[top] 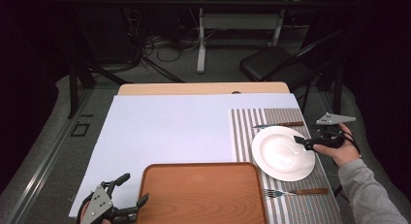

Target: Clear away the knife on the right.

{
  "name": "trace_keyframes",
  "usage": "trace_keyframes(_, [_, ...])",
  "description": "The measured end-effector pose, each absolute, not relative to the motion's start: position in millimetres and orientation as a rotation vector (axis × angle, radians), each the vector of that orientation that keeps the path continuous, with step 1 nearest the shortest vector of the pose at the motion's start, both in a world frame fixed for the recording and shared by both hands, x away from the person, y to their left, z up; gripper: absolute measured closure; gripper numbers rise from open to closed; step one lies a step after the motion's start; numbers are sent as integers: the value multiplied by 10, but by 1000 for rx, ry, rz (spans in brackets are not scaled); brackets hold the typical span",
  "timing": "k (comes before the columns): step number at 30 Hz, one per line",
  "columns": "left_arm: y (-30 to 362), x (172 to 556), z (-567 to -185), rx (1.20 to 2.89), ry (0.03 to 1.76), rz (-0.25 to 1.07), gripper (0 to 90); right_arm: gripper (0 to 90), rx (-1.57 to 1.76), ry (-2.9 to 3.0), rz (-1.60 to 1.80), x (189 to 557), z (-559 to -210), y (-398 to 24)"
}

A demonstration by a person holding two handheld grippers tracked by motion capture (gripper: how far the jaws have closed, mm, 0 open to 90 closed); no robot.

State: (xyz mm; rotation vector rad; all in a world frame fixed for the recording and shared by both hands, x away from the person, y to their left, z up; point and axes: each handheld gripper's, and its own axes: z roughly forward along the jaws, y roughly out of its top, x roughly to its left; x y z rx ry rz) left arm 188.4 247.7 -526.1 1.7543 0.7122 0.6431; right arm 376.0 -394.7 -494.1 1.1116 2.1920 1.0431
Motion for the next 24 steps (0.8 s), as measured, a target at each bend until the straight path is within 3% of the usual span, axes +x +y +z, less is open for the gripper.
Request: trace_keyframes(24, [2467, 1902, -5278, 1768, 711, 630, 156, 148, 1303, 2147, 978, 4186, -5061, -3854])
